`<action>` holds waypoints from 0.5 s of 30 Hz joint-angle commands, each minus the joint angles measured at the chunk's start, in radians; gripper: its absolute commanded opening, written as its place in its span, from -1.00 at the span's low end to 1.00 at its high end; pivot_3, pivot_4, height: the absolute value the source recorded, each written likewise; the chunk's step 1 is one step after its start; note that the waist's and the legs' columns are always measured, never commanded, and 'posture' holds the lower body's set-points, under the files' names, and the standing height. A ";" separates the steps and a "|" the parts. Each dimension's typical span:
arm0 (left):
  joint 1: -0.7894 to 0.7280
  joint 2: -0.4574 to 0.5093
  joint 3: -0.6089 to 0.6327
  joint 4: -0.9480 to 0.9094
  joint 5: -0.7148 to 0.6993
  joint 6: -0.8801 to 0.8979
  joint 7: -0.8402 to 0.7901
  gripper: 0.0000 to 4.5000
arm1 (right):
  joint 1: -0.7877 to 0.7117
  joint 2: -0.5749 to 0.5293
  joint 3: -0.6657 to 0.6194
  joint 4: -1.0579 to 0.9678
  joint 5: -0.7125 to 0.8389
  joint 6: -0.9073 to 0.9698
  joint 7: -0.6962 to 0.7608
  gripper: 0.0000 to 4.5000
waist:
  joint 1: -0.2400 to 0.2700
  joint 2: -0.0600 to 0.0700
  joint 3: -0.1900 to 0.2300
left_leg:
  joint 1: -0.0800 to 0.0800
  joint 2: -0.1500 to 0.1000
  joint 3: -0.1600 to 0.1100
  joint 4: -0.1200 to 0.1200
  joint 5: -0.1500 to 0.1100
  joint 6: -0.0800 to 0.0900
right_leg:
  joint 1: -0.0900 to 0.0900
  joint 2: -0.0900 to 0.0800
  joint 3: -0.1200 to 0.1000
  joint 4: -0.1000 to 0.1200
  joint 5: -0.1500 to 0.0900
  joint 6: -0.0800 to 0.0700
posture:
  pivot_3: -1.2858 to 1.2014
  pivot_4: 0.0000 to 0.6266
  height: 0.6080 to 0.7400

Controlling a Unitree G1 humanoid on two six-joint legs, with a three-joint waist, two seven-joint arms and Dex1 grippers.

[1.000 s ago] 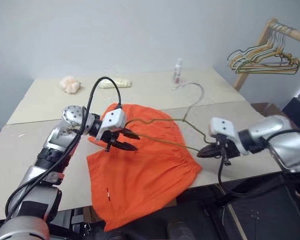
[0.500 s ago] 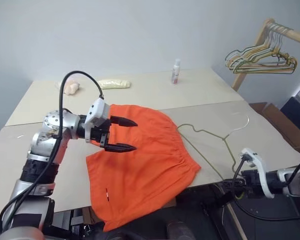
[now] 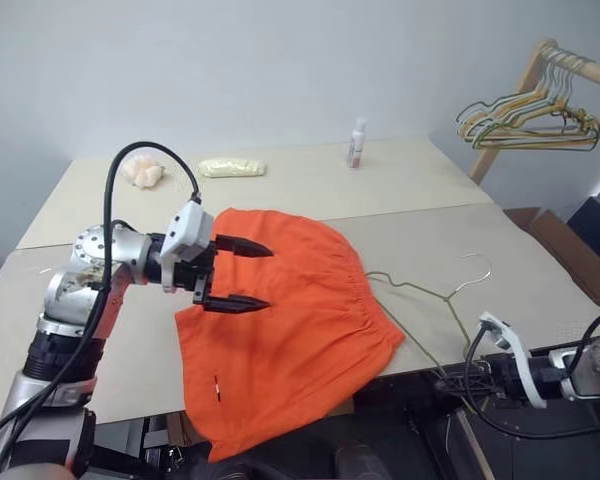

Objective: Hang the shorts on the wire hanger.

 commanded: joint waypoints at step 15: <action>0.021 0.035 0.020 -0.043 -0.020 -0.010 0.006 0.98 | 0.031 -0.113 0.041 -0.068 0.144 -0.053 0.111 -1.00 | 0.041 0.000 0.000 | 0.000 0.000 0.001 0.000 0.000 0.000 | 0.000 0.001 0.000 -0.001 0.000 0.000 | -0.11 -1.00 1.00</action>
